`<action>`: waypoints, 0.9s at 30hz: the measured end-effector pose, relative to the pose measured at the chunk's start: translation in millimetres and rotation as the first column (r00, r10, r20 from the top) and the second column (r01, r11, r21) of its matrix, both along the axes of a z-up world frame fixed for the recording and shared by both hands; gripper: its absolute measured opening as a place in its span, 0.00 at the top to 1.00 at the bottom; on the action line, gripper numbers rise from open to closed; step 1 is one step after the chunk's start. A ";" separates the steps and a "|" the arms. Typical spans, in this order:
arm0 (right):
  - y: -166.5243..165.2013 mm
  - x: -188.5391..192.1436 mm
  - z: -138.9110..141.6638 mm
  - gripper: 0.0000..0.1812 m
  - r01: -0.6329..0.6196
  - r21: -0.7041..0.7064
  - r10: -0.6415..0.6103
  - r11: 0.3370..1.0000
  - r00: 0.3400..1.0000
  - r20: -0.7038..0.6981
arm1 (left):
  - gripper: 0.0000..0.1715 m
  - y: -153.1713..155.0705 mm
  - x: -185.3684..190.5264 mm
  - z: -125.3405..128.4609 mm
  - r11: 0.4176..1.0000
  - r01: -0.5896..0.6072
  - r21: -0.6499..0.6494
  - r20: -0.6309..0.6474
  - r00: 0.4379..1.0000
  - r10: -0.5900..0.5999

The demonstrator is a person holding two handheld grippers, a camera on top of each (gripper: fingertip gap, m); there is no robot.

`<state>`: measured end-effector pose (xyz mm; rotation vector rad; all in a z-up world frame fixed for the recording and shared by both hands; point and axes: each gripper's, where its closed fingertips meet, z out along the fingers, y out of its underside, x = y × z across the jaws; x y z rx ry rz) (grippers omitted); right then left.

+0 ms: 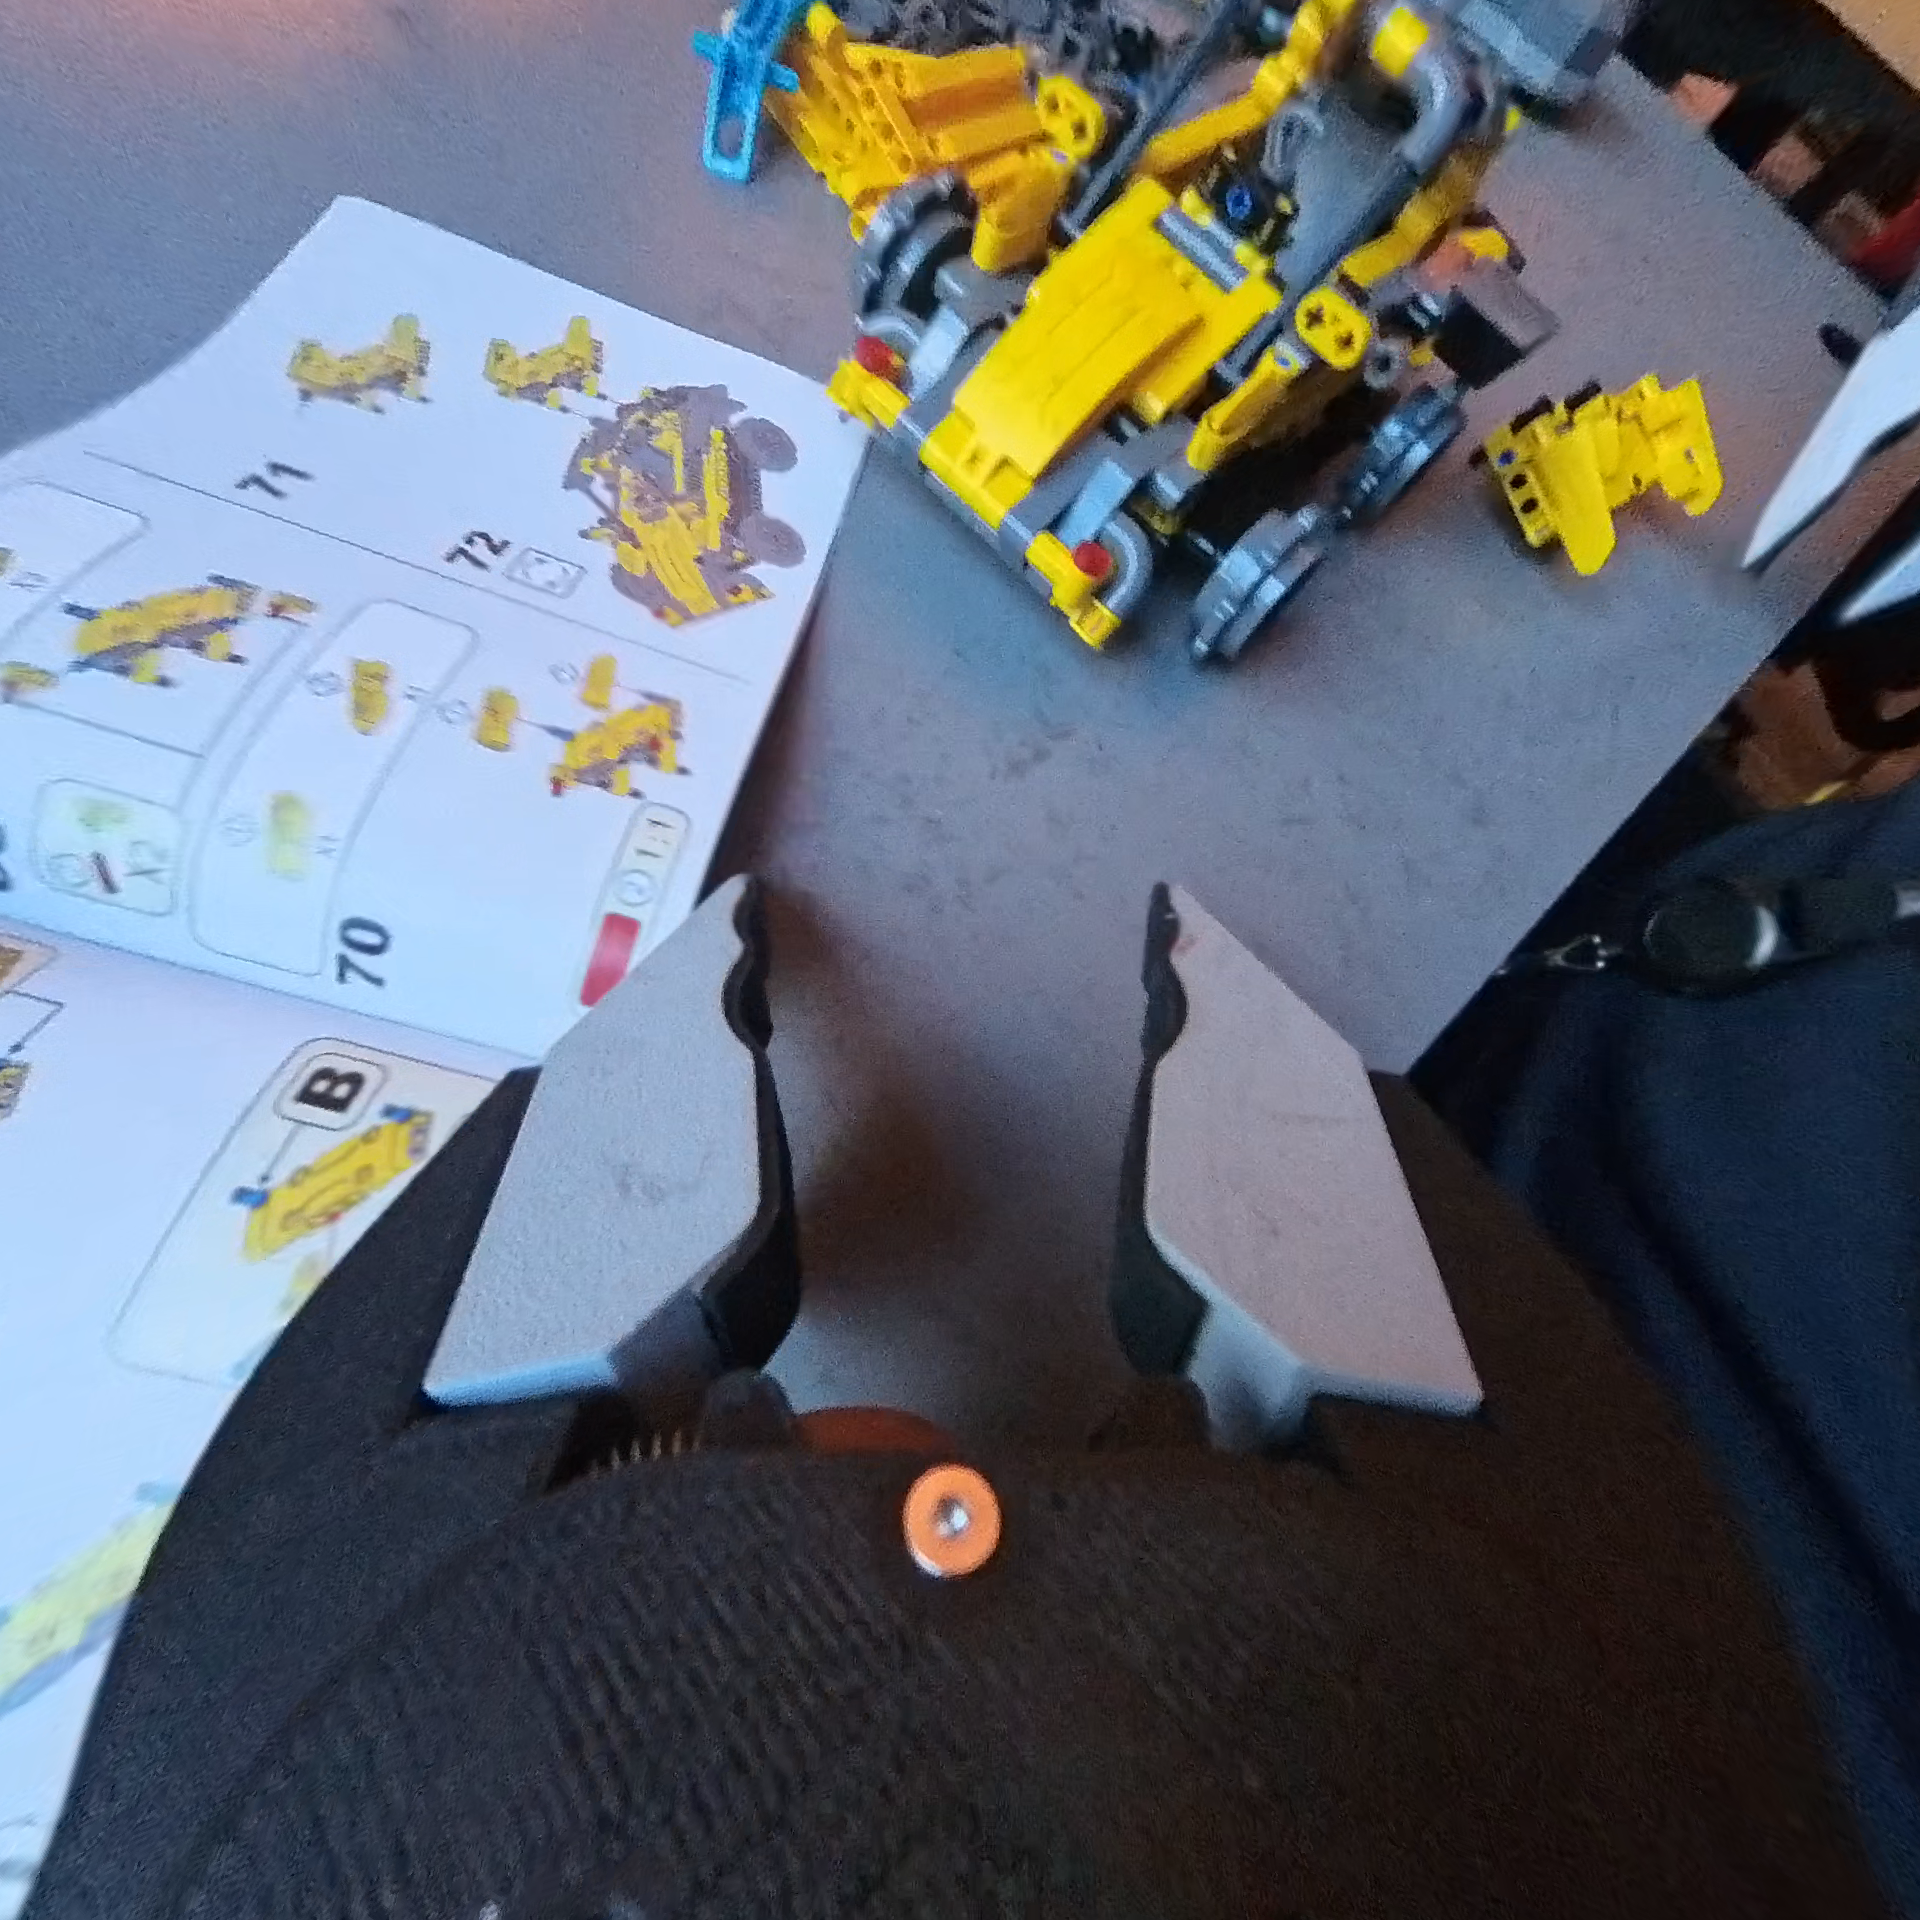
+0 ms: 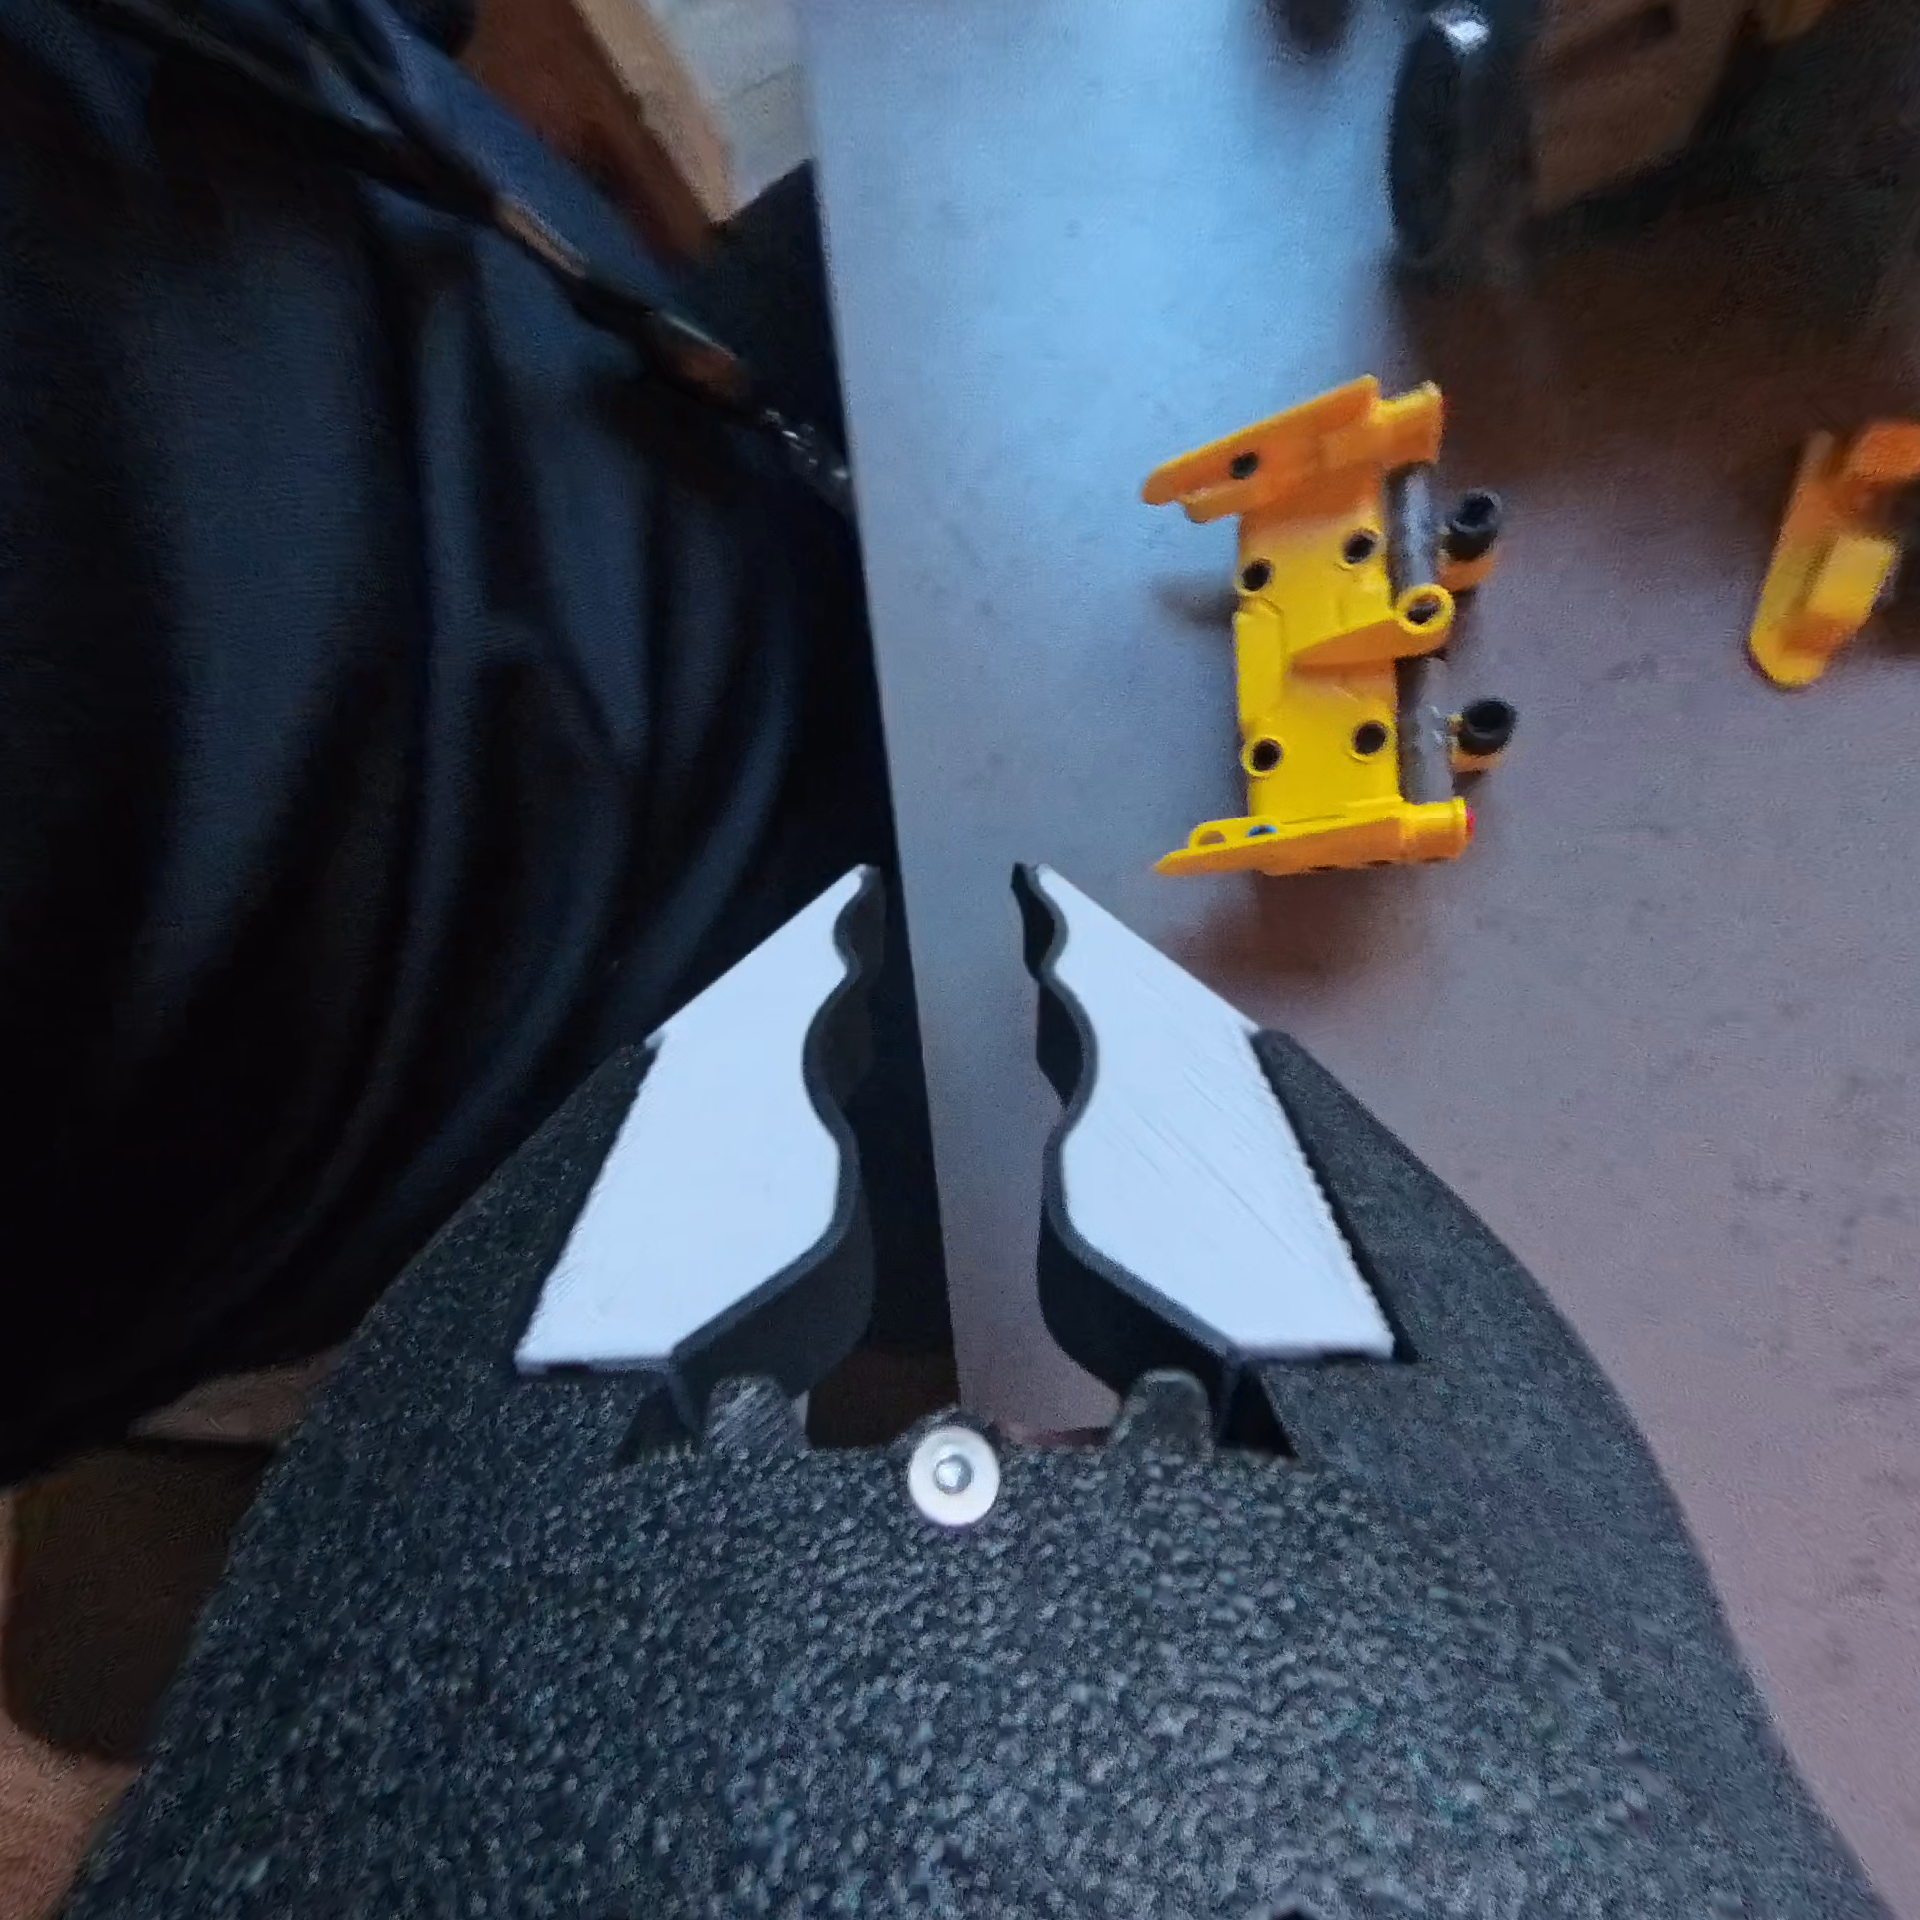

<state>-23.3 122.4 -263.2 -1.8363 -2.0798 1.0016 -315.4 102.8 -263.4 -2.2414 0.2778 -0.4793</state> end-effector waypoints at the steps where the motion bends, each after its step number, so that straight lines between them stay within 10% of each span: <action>1: 3.6 2.1 3.4 0.89 -0.034 0.042 0.035 0.999 0.999 -0.024 | 0.60 -1.9 2.5 -3.2 1.000 0.007 0.003 -0.036 0.999 -0.007; 9: 61.4 4.1 -4.7 0.83 0.073 0.248 -0.054 0.966 0.995 -0.081 | 0.61 -1.5 31.6 -9.3 0.997 0.023 0.070 -0.231 0.973 -0.006; 19: -17.0 -11.7 -1.1 0.85 -0.134 0.163 0.162 0.977 0.973 -0.166 | 0.60 -3.7 45.9 -8.5 1.000 -0.010 0.030 -0.162 0.987 0.015; 27: 68.8 2.7 5.3 0.76 0.114 0.128 -0.101 0.985 0.989 -0.109 | 0.60 17.8 53.3 13.1 0.979 0.190 0.073 -0.138 0.974 -0.179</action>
